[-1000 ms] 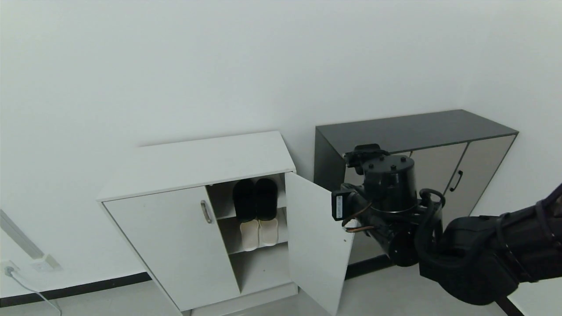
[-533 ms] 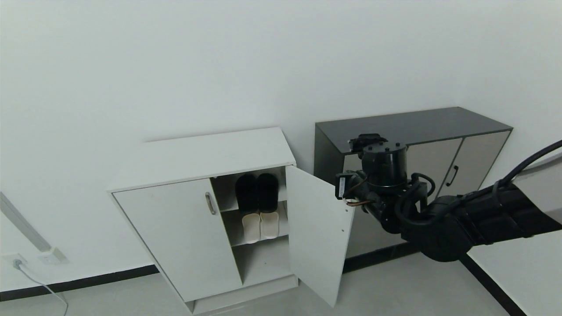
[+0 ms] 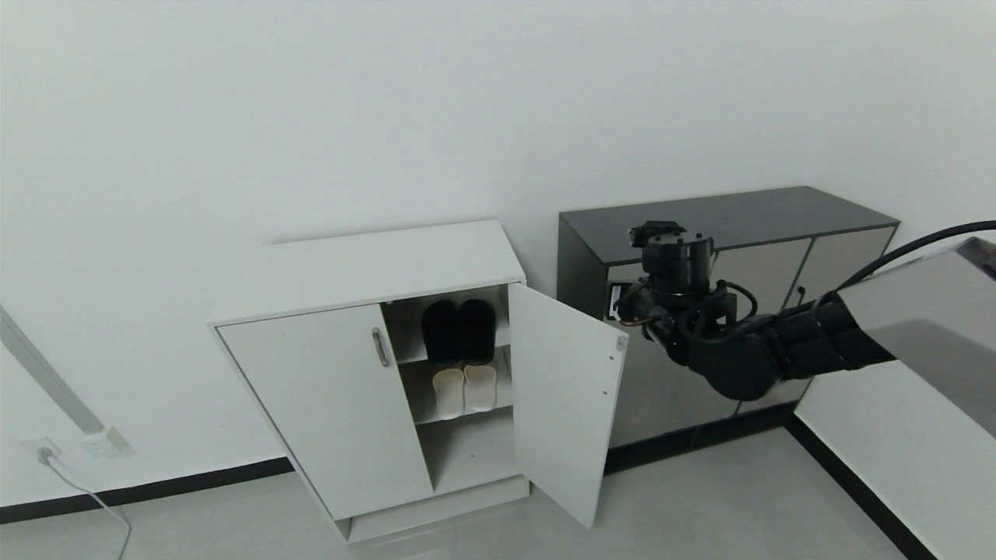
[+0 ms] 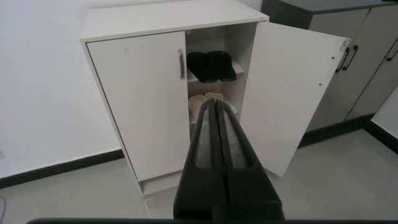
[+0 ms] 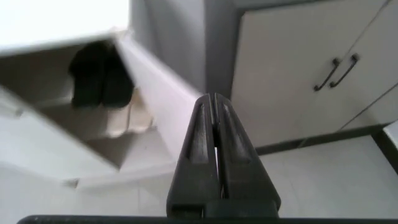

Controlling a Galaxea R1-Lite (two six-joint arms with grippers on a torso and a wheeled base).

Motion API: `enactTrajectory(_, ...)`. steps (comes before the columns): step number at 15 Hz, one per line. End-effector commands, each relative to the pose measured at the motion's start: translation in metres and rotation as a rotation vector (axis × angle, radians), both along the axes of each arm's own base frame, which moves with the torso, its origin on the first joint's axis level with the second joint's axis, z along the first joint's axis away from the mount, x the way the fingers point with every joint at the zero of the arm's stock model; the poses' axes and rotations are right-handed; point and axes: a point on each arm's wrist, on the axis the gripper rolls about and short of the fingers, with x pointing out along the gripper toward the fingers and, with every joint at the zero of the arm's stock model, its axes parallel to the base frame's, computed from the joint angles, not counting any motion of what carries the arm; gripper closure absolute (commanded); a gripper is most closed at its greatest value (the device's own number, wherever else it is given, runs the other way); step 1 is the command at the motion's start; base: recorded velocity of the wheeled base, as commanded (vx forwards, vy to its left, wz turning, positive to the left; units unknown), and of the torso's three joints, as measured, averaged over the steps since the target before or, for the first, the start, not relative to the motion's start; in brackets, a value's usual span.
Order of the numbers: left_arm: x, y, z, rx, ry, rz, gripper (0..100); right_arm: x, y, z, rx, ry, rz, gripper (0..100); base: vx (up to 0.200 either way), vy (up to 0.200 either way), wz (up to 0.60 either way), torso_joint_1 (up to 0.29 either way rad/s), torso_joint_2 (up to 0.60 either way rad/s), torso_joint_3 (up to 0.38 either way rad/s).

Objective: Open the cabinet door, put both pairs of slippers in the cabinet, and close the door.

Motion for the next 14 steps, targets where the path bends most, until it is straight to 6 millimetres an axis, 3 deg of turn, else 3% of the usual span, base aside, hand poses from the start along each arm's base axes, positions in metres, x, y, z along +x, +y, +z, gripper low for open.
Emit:
enactTrajectory(1, 0.0, 0.0, 0.0, 0.0, 0.001, 0.0, 100, 0.022, -0.001, -0.014, 0.0, 0.007, -0.01, 100, 0.0, 0.0, 0.0, 0.0, 0.0, 0.0)
enactTrajectory(6, 0.0, 0.0, 0.0, -0.002, 0.001, 0.0, 100, 0.053, -0.014, -0.023, -0.003, 0.027, -0.044, 100, 0.0, 0.0, 0.0, 0.0, 0.0, 0.0)
enactTrajectory(14, 0.0, 0.0, 0.0, -0.003, 0.0, 0.001, 100, 0.081, -0.027, -0.045, 0.01, 0.068, -0.061, 100, 0.0, 0.0, 0.0, 0.0, 0.0, 0.0)
